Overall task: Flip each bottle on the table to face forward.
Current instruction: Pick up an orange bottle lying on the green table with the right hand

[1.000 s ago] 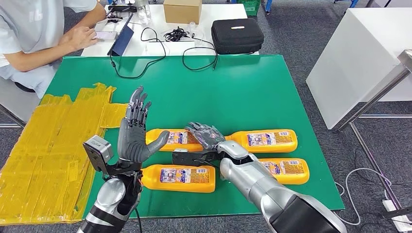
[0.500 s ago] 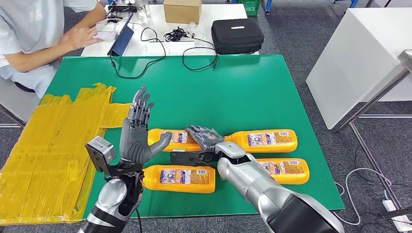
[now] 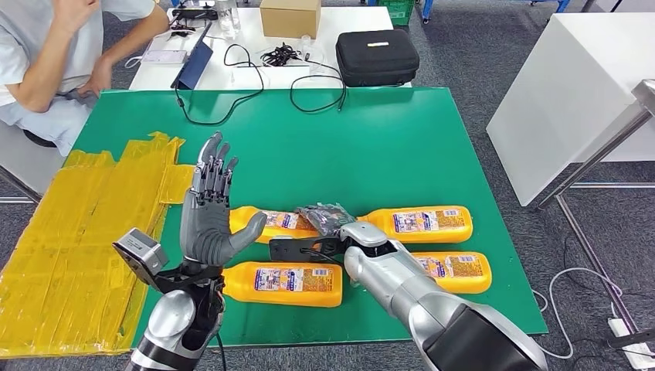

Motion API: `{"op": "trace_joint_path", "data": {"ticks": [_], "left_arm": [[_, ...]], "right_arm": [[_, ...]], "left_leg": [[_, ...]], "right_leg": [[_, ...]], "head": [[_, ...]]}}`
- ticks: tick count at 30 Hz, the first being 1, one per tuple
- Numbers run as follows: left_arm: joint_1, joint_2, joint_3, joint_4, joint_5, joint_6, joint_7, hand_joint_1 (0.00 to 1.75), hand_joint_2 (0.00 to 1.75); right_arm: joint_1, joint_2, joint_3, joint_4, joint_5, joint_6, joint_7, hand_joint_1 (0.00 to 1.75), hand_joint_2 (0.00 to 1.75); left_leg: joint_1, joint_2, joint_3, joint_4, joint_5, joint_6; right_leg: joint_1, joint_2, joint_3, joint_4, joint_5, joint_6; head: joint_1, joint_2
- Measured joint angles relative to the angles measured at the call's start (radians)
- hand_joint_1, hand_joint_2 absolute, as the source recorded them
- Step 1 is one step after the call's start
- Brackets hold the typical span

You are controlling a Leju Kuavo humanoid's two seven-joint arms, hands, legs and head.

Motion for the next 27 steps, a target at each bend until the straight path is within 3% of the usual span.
{"op": "trace_joint_path", "data": {"ticks": [2, 9, 15, 20, 27], "left_arm": [[0.001, 0.000, 0.000, -0.005, 0.000, 0.000, -0.002, 0.00, 1.75], [0.012, 0.000, 0.000, -0.014, 0.000, 0.000, -0.006, 0.00, 1.75], [0.016, 0.000, 0.000, -0.014, 0.000, 0.000, -0.006, 0.00, 1.75], [0.031, 0.000, 0.001, -0.017, -0.004, 0.004, -0.005, 0.00, 1.75], [0.068, 0.002, 0.006, -0.036, -0.021, 0.015, -0.004, 0.00, 1.75]], "right_arm": [[-0.002, 0.001, 0.005, 0.002, 0.007, 0.000, 0.008, 1.38, 1.75], [-0.005, 0.007, 0.013, 0.006, 0.026, -0.007, 0.040, 1.48, 1.75], [-0.003, 0.009, 0.013, 0.007, 0.027, -0.060, 0.065, 1.75, 1.75], [0.011, 0.001, -0.002, 0.008, 0.010, -0.273, 0.079, 1.75, 1.75], [0.027, -0.012, -0.085, -0.027, -0.011, -0.546, 0.010, 1.75, 1.75]], "left_leg": [[0.000, 0.000, 0.000, 0.000, 0.000, 0.000], [0.000, 0.000, 0.001, 0.000, 0.000, 0.000], [0.000, 0.000, 0.001, 0.000, 0.001, 0.001], [0.000, 0.000, 0.000, 0.000, 0.001, 0.001], [0.000, 0.000, 0.000, 0.000, 0.001, 0.001]], "right_leg": [[0.000, 0.000, 0.000, 0.000, 0.000, 0.000], [0.000, 0.000, 0.001, 0.000, 0.000, 0.000], [0.000, 0.000, 0.001, 0.000, 0.000, 0.000], [0.000, 0.000, 0.000, 0.000, 0.001, 0.001], [0.000, 0.000, 0.000, 0.000, 0.000, 0.001]], "head": [[0.000, 0.000], [0.000, 0.000], [0.000, 0.000], [0.000, 0.000], [0.000, 0.000]]}}
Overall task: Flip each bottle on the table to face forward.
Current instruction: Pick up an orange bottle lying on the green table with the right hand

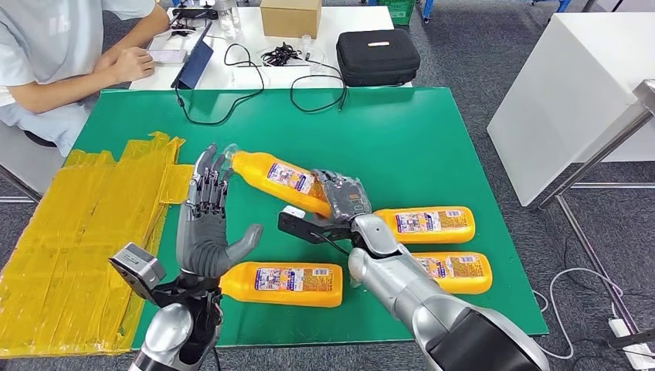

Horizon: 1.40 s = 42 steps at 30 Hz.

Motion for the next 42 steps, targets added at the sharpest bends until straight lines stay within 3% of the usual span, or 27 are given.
{"op": "trace_joint_path", "data": {"ticks": [5, 14, 16, 19, 21, 23, 29, 33, 38, 42], "left_arm": [[0.016, 0.000, 0.000, -0.007, -0.005, 0.002, 0.000, 0.00, 1.75], [0.023, 0.000, 0.000, -0.014, -0.008, 0.002, 0.000, 0.00, 1.75], [0.026, 0.000, 0.000, -0.016, -0.012, 0.004, 0.003, 0.00, 1.75], [0.034, 0.001, 0.000, -0.016, -0.018, -0.002, 0.030, 0.00, 1.75], [0.036, 0.004, 0.003, -0.016, -0.013, -0.018, 0.061, 0.00, 1.75], [0.036, 0.008, 0.012, -0.016, -0.004, -0.033, 0.084, 0.00, 1.75], [0.036, 0.017, 0.031, -0.016, 0.002, -0.047, 0.100, 0.00, 1.75], [0.026, 0.024, 0.032, -0.014, 0.009, -0.071, 0.129, 0.00, 1.75], [-0.034, 0.040, 0.035, 0.004, 0.026, -0.105, 0.171, 0.00, 1.75], [-0.071, 0.047, 0.035, 0.020, 0.032, -0.114, 0.184, 0.00, 1.75]], "right_arm": [[0.021, -0.006, -0.066, -0.031, 0.000, -0.108, -0.043, 1.75, 1.75], [0.044, -0.010, -0.113, -0.054, -0.007, -0.133, -0.064, 1.75, 1.75], [0.065, -0.010, -0.139, -0.084, -0.012, -0.178, -0.119, 1.75, 1.75], [0.128, -0.001, -0.240, -0.194, -0.026, -0.222, -0.277, 1.75, 1.75], [0.191, 0.011, -0.306, -0.300, -0.100, -0.224, -0.384, 1.75, 1.75], [0.257, 0.017, -0.329, -0.414, -0.180, -0.223, -0.428, 1.75, 1.75], [0.359, 0.014, -0.331, -0.603, -0.234, -0.222, -0.427, 1.75, 1.75], [0.413, 0.008, -0.324, -0.697, -0.342, -0.191, -0.479, 1.75, 1.75], [0.546, -0.019, -0.272, -0.900, -0.469, -0.126, -0.536, 1.75, 1.75], [0.611, -0.043, -0.240, -1.008, -0.496, -0.103, -0.548, 1.75, 1.75]], "left_leg": [[0.000, 0.000, 0.000, 0.000, 0.000, 0.000], [0.000, 0.000, 0.000, 0.000, 0.000, 0.000], [0.000, 0.000, 0.000, 0.000, 0.000, 0.000], [0.000, 0.000, -0.001, 0.000, 0.000, 0.000], [0.000, -0.002, -0.001, 0.000, 0.000, 0.000], [0.000, -0.004, -0.001, 0.000, -0.001, -0.001], [0.000, -0.002, -0.002, 0.000, -0.001, -0.001], [0.000, -0.003, -0.002, 0.000, -0.001, -0.001], [0.000, -0.003, -0.003, 0.000, -0.001, -0.001], [0.000, -0.002, -0.003, 0.000, -0.001, -0.001]], "right_leg": [[0.000, 0.000, 0.000, 0.000, 0.000, 0.000], [0.000, 0.000, 0.000, 0.000, 0.000, 0.000], [0.000, 0.000, 0.000, 0.000, 0.000, 0.000], [0.000, 0.000, 0.000, 0.000, 0.000, 0.000], [0.000, -0.002, 0.000, 0.000, -0.001, 0.000], [0.000, -0.004, -0.001, 0.000, -0.001, -0.001], [0.000, -0.003, -0.002, 0.000, -0.001, -0.001], [0.000, -0.004, -0.002, 0.000, -0.001, -0.001], [0.000, -0.004, -0.002, 0.000, -0.001, -0.001], [0.000, -0.003, -0.003, 0.000, -0.001, -0.001]], "head": [[0.000, 0.000], [0.000, 0.000], [0.000, 0.000], [0.000, 0.000], [0.000, 0.000], [0.000, 0.000], [0.000, 0.000], [0.000, 0.000], [0.000, 0.000], [0.000, 0.000]]}}
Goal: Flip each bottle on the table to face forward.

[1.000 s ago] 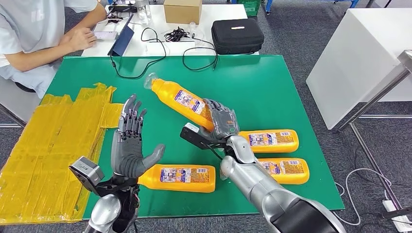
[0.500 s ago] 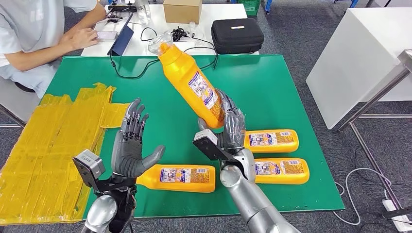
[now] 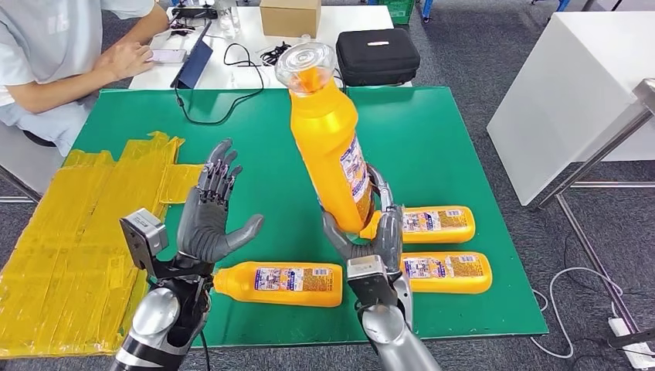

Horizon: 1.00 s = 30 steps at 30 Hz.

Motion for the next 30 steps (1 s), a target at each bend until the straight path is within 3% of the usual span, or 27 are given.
{"op": "trace_joint_path", "data": {"ticks": [8, 18, 24, 30], "left_arm": [[-0.027, 0.007, 0.000, 0.024, 0.013, -0.010, 0.010, 0.00, 1.75], [-0.034, 0.013, -0.001, 0.043, 0.113, -0.063, 0.028, 0.00, 1.75], [-0.019, 0.025, 0.000, 0.037, 0.130, -0.074, 0.024, 0.00, 1.75], [0.009, 0.033, -0.001, 0.016, 0.130, -0.083, 0.017, 0.00, 1.75]], "right_arm": [[0.033, -0.031, 0.040, -0.061, 0.021, 0.024, -0.022, 1.75, 1.75], [0.031, -0.042, 0.122, -0.004, 0.084, 0.062, -0.019, 1.75, 1.75], [-0.001, -0.042, 0.148, 0.067, 0.100, 0.024, -0.004, 1.75, 1.75], [-0.027, -0.044, 0.100, 0.080, 0.100, -0.057, 0.032, 1.75, 1.75]], "left_leg": [[0.000, 0.000, 0.000, 0.000, 0.000, 0.000], [0.000, 0.000, 0.000, 0.000, 0.000, 0.000], [0.000, 0.000, 0.000, 0.000, 0.000, 0.000], [0.000, -0.001, -0.001, 0.000, 0.000, 0.000]], "right_leg": [[0.000, 0.000, 0.000, 0.000, 0.000, 0.000], [0.000, 0.000, 0.000, 0.000, 0.000, 0.000], [0.000, 0.000, 0.000, 0.000, 0.000, 0.000], [0.000, 0.000, 0.000, 0.000, 0.000, 0.000]], "head": [[0.000, 0.000], [0.000, 0.000], [0.000, 0.000], [0.000, 0.000]]}}
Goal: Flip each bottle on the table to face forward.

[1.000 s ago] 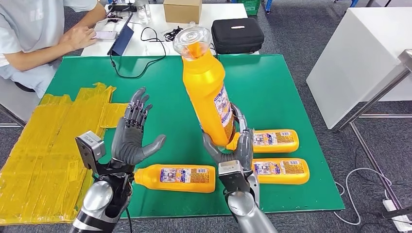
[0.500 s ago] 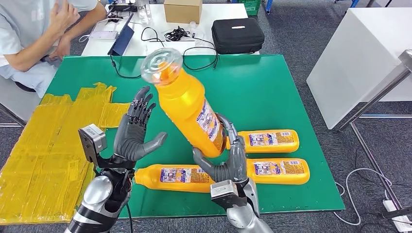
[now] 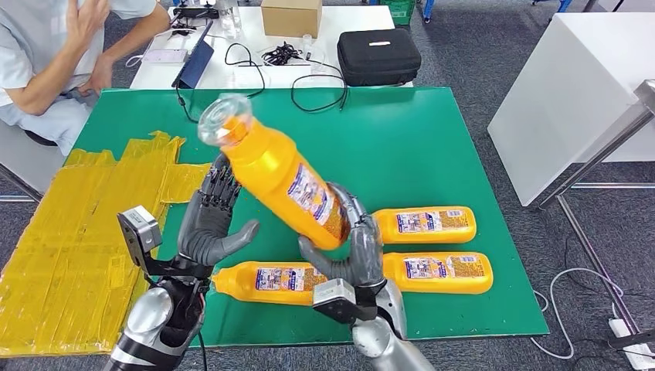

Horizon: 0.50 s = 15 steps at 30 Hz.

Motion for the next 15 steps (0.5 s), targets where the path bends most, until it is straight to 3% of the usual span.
{"op": "trace_joint_path", "data": {"ticks": [8, 15], "left_arm": [[0.017, 0.003, 0.000, -0.013, 0.000, -0.003, -0.002, 0.00, 1.75], [0.019, 0.003, 0.000, -0.013, 0.000, -0.004, -0.002, 0.00, 1.75]], "right_arm": [[-0.021, 0.000, -0.118, -0.018, 0.029, -0.060, 0.009, 1.75, 1.75], [-0.021, 0.009, -0.161, -0.050, 0.045, -0.061, 0.010, 1.75, 1.75]], "left_leg": [[0.000, 0.000, 0.000, 0.000, 0.000, 0.000], [0.000, 0.000, 0.000, 0.000, 0.000, 0.000]], "right_leg": [[0.000, 0.000, 0.000, 0.000, 0.000, 0.000], [0.000, 0.000, 0.000, 0.000, 0.000, 0.000]], "head": [[0.000, 0.000], [0.000, 0.000]]}}
